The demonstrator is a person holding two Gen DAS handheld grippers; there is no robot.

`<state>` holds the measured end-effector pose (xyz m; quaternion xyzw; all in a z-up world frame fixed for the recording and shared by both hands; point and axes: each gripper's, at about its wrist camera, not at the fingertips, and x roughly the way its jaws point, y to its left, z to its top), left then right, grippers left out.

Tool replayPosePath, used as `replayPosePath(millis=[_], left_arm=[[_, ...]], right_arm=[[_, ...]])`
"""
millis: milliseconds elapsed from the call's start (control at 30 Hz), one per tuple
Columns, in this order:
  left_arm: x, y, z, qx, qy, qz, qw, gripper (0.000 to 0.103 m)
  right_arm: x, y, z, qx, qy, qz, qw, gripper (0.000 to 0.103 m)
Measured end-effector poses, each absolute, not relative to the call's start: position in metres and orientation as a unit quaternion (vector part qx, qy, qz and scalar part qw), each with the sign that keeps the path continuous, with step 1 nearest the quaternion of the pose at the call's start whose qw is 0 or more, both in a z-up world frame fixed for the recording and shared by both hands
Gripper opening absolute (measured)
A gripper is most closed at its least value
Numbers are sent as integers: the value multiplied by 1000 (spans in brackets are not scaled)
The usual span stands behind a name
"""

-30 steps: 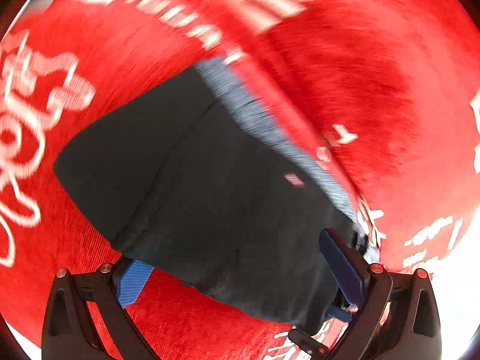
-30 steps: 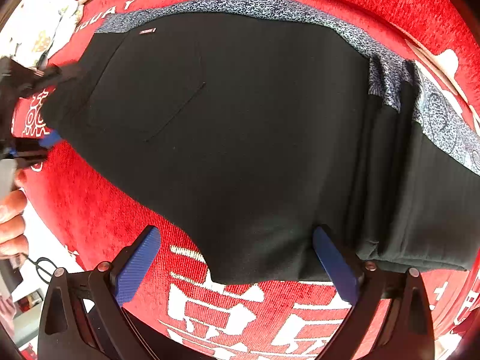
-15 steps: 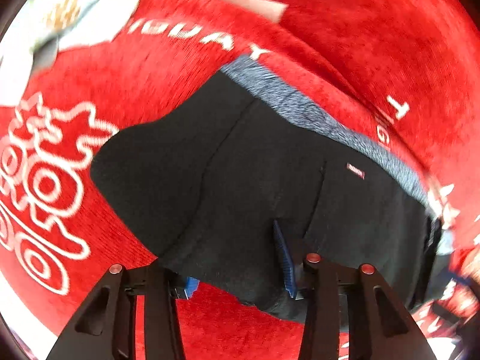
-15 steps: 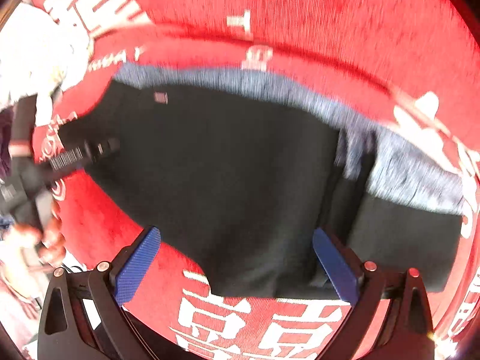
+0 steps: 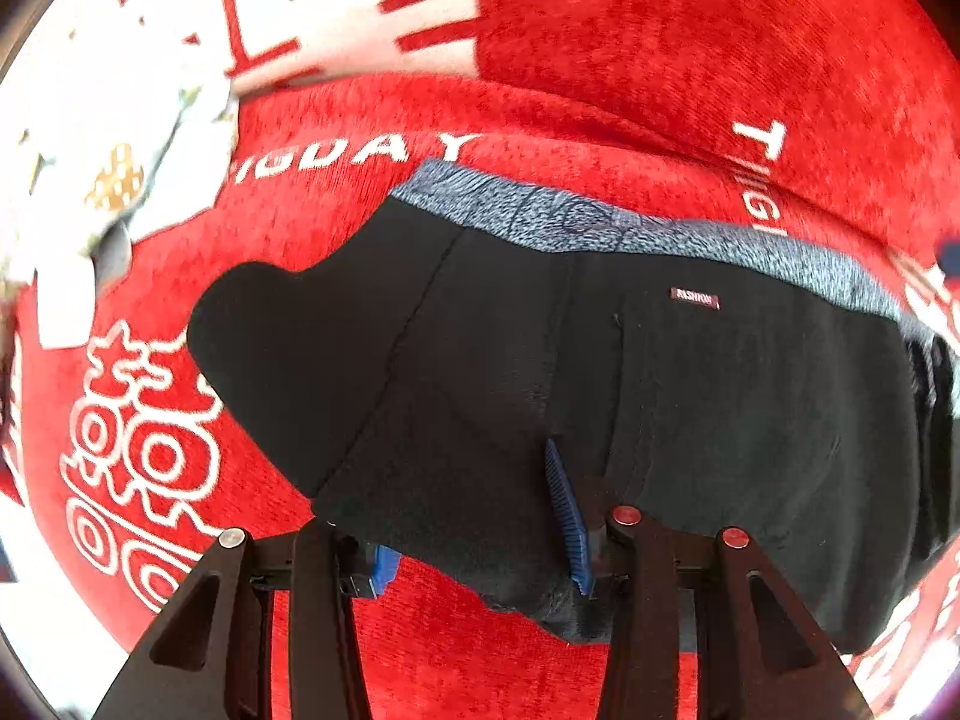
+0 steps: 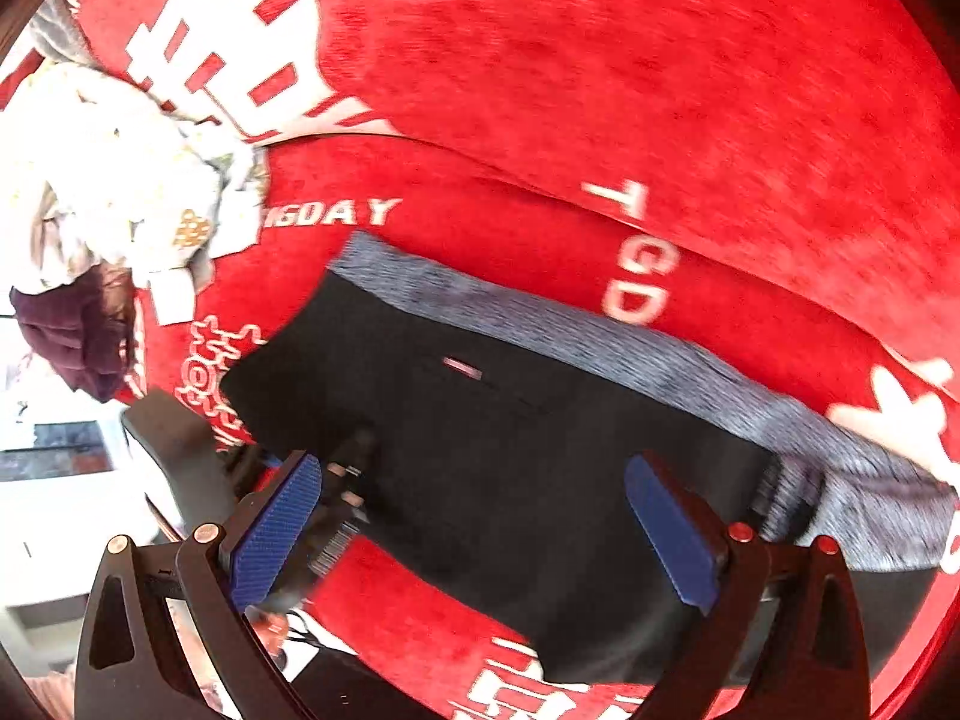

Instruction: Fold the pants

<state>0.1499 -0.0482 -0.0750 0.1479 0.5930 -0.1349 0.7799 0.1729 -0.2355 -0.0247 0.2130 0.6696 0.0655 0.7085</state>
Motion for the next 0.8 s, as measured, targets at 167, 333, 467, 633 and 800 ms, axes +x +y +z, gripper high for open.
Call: replayPosePath(millis=[167, 333, 467, 633, 800], left_arm=[[141, -68, -74, 186, 575, -135, 785, 44], [130, -77, -70, 239, 547, -135, 791, 44], [113, -75, -71, 328, 497, -143, 790, 44], [108, -75, -70, 351, 483, -146, 789, 44], [105, -78, -67, 361, 477, -144, 788, 44]], right_arm=[[209, -213, -23, 221, 679, 100, 693, 102], [241, -186, -28, 216, 698, 124, 672, 102], [257, -150, -44, 154, 743, 151, 634, 102], [262, -119, -61, 106, 772, 176, 602, 102], [265, -97, -93, 136, 803, 201, 545, 97]])
